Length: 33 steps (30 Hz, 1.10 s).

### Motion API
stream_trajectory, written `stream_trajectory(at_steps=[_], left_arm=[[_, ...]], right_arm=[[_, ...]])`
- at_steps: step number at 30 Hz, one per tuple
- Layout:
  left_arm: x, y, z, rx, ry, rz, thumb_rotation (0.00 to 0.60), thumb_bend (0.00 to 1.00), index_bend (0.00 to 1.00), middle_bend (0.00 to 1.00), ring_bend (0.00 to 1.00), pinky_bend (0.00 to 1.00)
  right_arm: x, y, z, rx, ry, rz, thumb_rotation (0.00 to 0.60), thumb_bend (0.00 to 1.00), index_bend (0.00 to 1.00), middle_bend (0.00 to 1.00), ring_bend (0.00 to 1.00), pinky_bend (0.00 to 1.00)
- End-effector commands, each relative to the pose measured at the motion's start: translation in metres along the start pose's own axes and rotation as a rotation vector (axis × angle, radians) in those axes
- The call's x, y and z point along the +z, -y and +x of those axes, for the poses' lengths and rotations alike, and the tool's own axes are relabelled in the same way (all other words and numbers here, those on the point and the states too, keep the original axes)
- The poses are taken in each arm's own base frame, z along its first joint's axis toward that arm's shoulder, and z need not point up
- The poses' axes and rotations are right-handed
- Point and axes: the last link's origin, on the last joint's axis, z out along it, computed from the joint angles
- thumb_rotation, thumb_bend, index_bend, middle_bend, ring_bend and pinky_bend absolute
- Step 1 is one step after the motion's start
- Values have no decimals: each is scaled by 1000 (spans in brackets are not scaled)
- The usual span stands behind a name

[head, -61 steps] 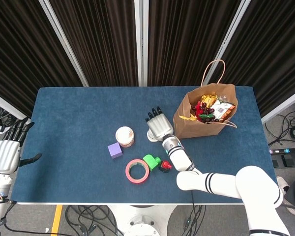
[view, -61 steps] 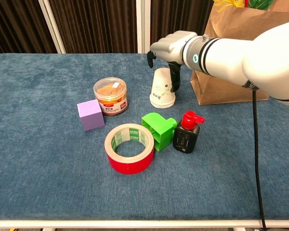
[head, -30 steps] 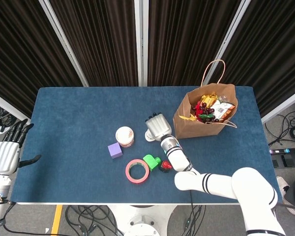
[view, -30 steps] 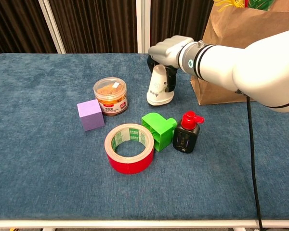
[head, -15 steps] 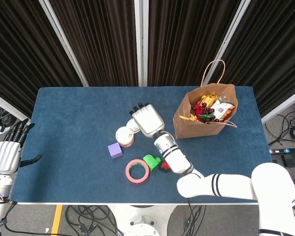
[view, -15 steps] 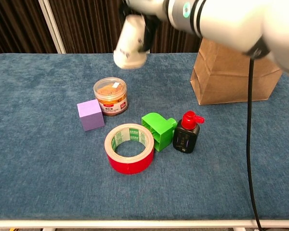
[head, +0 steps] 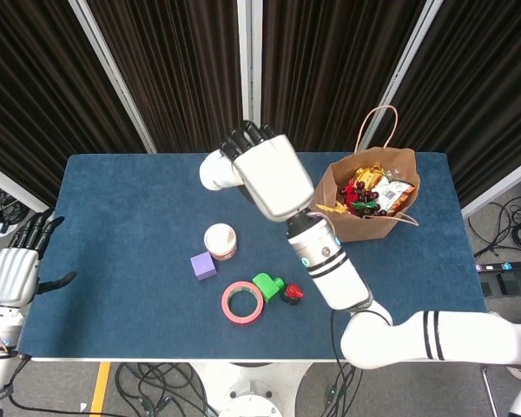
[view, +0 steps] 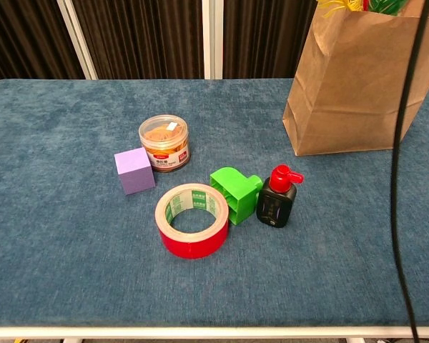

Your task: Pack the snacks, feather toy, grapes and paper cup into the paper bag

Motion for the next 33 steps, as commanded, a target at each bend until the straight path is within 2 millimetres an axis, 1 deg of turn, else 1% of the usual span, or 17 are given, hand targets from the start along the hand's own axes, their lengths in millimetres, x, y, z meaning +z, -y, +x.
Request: stream_trajectory(at_steps=[1,3,6,7,9,12,15,19,22,24,28,33], left_arm=[[1,-2,1,5,-2,-6,600,147,161,136,52,177],[2,-3,2,6,-3,-9,600,147,161,136,52,177],[3,-5,2,7,-1,-12,600,148,161,136,52,177],[3,-6,2,7,0,-15,600,148,161,136,52,177],[4,-7,1,7,-1,-18,600,148,161,136,52,177],[4,-8,1,-1,6,-18,600,147,161,136,52,178],[4,-8,0,0,14,-20,600,147,161,136,52,177],[4,-10,0,3,15,-24,600,147,161,136,52,177],[4,-11,0,15,22,-36,600,147,161,136,52,177],[5,-13,0,15,26,-38,600,147,161,136,52,177],[8,-15,1,22,28,-45,600,147,161,136,52,177],[12,-22,2,24,25,-62,600,147,161,136,52,178]], right_arm=[[-2,-21,32,7,-81,-61,600,244,577,343,265,419],[-4,-36,46,9,-114,-96,600,247,576,343,265,419],[-8,-58,59,-1,-139,-152,600,247,576,343,265,419],[-11,-69,62,-9,-140,-179,600,247,576,343,265,419],[-17,-85,64,-10,-128,-224,600,247,576,343,265,420],[-28,-112,62,17,-89,-288,600,248,577,343,265,420],[-42,-140,52,-32,-49,-331,600,250,579,344,265,420],[-56,-162,37,1,-12,-370,600,250,580,344,265,419],[-67,-176,23,-21,26,-392,600,250,580,345,265,419],[-75,-183,13,-28,61,-403,600,251,580,345,265,419],[-84,-191,0,-22,103,-424,600,265,580,345,265,419],[-93,-195,-12,-52,175,-439,600,266,581,338,265,411]])
